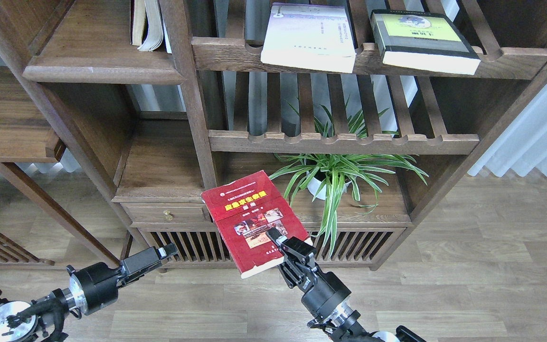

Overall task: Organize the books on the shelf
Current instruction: 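Hold the red book upright with the right gripper while the left gripper approaches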

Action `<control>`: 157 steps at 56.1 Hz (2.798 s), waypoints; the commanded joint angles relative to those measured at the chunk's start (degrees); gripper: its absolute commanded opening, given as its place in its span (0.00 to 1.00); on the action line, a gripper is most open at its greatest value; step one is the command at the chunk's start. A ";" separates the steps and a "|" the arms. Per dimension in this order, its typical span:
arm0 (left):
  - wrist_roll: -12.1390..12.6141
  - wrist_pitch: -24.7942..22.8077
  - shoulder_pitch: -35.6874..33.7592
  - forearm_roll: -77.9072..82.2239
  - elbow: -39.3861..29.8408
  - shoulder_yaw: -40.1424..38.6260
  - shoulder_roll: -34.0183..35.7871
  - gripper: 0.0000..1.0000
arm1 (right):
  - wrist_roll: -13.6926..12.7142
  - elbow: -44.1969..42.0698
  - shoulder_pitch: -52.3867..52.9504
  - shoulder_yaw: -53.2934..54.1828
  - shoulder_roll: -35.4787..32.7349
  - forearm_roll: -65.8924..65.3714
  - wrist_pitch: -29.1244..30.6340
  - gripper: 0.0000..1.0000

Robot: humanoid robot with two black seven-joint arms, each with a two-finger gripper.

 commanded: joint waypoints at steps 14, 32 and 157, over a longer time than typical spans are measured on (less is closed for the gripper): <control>3.44 -0.01 -0.43 4.41 2.49 -0.36 2.24 1.00 | 0.00 -0.01 -0.29 0.00 0.00 0.01 0.00 0.12; 3.44 -0.01 -0.17 4.24 4.07 -1.42 2.32 1.00 | -0.09 -0.09 -0.99 -0.17 0.00 -0.08 0.00 0.12; 2.86 -0.01 21.72 -15.78 -2.51 -25.16 -23.97 1.00 | -0.70 -0.45 -2.93 -0.26 0.00 -1.40 0.00 0.15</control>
